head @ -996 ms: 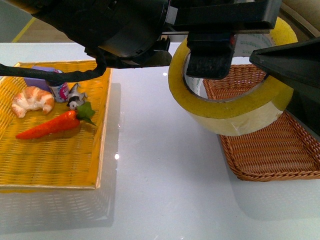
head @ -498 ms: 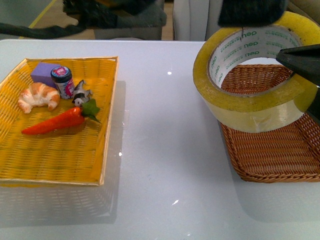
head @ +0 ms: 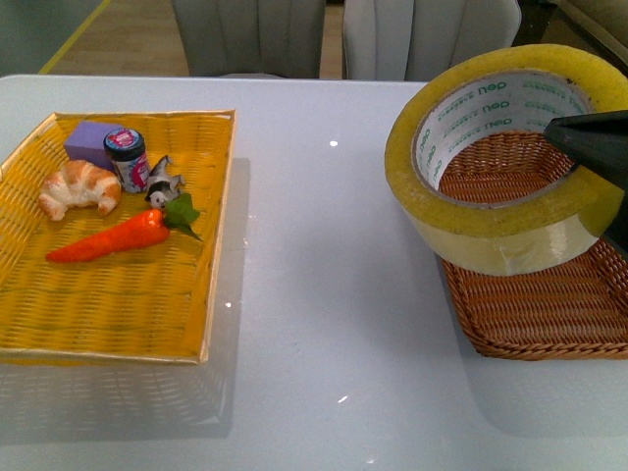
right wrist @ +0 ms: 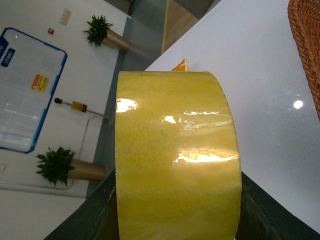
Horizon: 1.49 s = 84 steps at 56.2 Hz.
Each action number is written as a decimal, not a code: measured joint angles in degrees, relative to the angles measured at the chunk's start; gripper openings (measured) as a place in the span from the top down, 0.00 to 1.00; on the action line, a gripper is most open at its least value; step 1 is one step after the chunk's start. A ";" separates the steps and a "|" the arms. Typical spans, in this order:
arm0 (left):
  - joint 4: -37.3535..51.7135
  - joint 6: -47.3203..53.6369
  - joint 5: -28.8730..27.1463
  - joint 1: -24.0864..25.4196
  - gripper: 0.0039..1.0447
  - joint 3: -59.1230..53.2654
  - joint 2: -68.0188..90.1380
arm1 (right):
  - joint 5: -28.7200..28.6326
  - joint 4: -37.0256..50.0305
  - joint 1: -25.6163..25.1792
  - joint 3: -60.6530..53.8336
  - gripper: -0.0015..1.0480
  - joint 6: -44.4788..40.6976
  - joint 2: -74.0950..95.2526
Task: Move tape to another basket
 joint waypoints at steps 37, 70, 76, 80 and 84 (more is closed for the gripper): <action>-13.18 0.59 20.24 19.34 0.99 -18.38 -31.30 | -5.60 6.23 -20.65 18.12 0.55 2.54 28.96; -24.57 0.66 21.59 22.10 0.99 -20.55 -46.16 | -0.90 6.08 -22.56 41.13 0.55 10.43 59.32; -26.80 0.66 21.59 22.10 0.99 -20.57 -48.41 | -0.50 4.90 -21.44 44.09 0.55 10.69 61.90; -28.65 0.66 21.57 22.10 0.99 -20.57 -50.27 | -0.46 4.04 -20.68 45.79 0.55 10.80 63.25; -29.79 0.66 21.57 22.10 0.99 -20.57 -51.41 | -0.37 2.56 -20.11 46.75 0.55 10.43 63.67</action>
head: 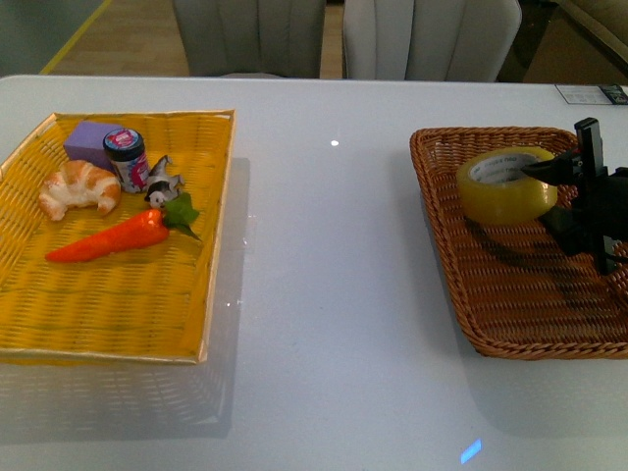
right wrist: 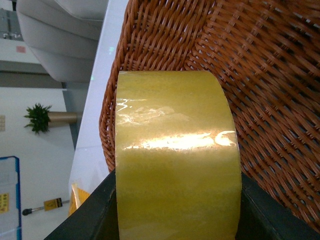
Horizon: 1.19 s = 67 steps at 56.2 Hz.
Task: Move tape to another basket
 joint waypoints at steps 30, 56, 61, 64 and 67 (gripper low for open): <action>-14.60 0.04 0.02 0.00 0.99 0.02 -13.90 | -1.03 2.69 -2.12 -10.32 0.09 -1.44 -9.64; -14.97 0.04 0.02 0.02 0.99 0.02 -14.03 | -6.23 -4.20 -10.32 -36.37 0.09 -9.38 -52.68; -14.97 0.04 0.02 0.02 0.99 0.02 -14.03 | -6.88 -8.50 -11.34 -40.30 0.09 -11.91 -63.39; -14.97 0.04 0.00 0.00 0.99 0.02 -14.03 | -1.81 -1.99 -10.34 -42.36 0.17 -20.28 -65.35; -14.97 0.04 0.00 0.00 0.99 0.02 -14.03 | 2.49 2.08 -9.20 -44.35 0.25 -30.45 -66.77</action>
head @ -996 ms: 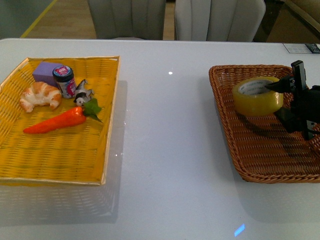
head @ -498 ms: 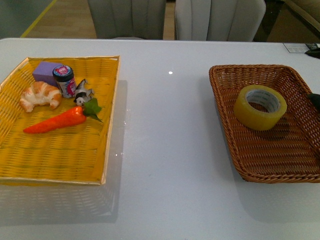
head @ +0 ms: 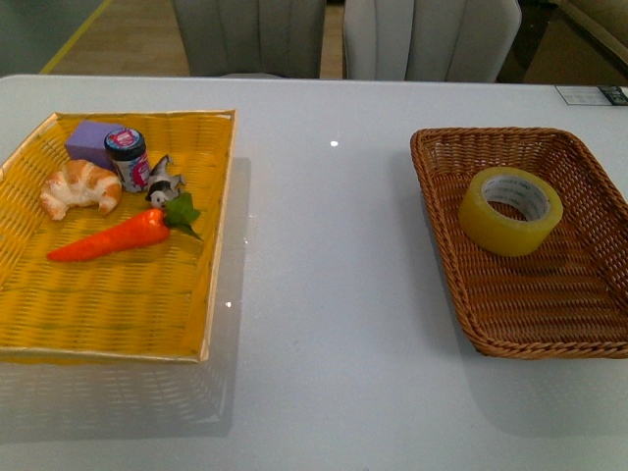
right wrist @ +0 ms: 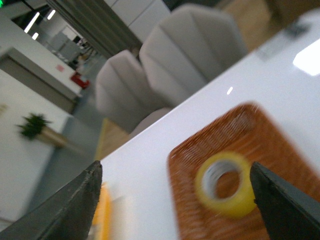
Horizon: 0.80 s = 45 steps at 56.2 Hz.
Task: Move tape to another basket
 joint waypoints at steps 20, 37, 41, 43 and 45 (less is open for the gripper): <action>0.00 0.00 0.02 0.00 0.99 0.00 0.00 | 7.43 -2.86 7.26 -9.77 0.86 -30.01 -12.48; 0.00 0.00 0.02 0.02 0.99 0.00 0.00 | 14.97 -16.74 14.86 -12.00 0.98 -31.34 -29.59; 0.00 0.00 0.02 0.02 0.99 0.00 0.00 | 15.26 -19.37 15.34 -12.02 0.98 -31.34 -32.57; 0.00 0.00 0.00 0.00 0.99 0.00 0.00 | 15.41 -20.83 15.34 -12.04 0.98 -31.34 -34.25; 0.00 0.00 0.02 0.00 0.99 0.00 0.00 | 15.45 -21.88 15.37 -12.04 0.98 -31.34 -35.39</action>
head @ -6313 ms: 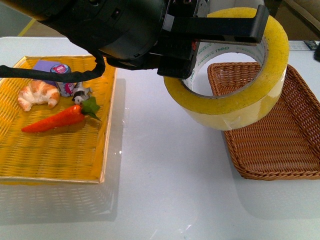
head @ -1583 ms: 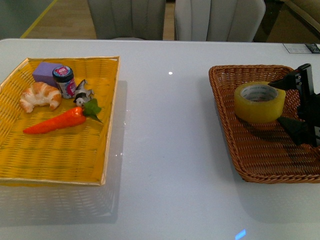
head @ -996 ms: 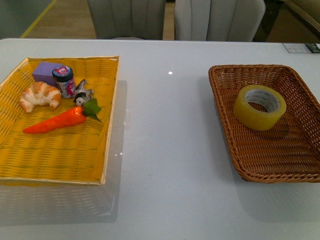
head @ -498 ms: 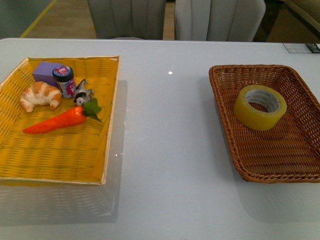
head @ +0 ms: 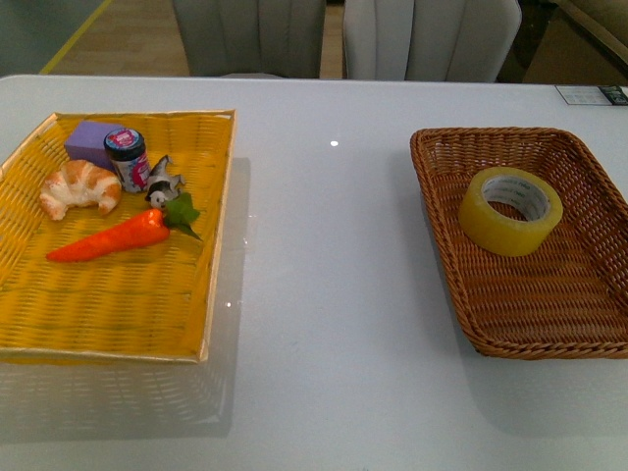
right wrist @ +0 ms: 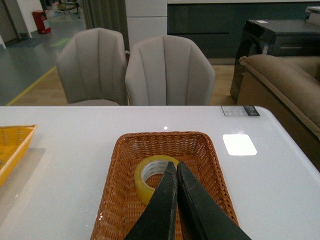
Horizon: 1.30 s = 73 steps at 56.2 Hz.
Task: Move tape to another basket
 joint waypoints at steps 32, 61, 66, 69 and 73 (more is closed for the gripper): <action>0.00 -0.02 0.00 0.00 0.99 0.00 0.00 | 0.00 -17.33 0.13 -0.04 0.98 0.00 -18.27; 0.00 0.00 -0.02 0.02 0.99 0.00 0.00 | 0.20 -33.59 0.20 -0.02 0.98 -0.02 -33.00; 0.00 0.00 0.00 0.02 0.99 0.00 0.00 | 0.17 -34.16 0.22 0.00 0.98 -0.02 -34.71; 0.00 0.00 -0.02 0.02 0.99 0.00 0.00 | 0.20 -34.21 0.22 -0.02 0.98 0.00 -34.75; 0.00 0.00 -0.02 0.02 0.99 0.00 0.00 | 0.20 -34.27 0.22 -0.02 0.98 -0.02 -34.80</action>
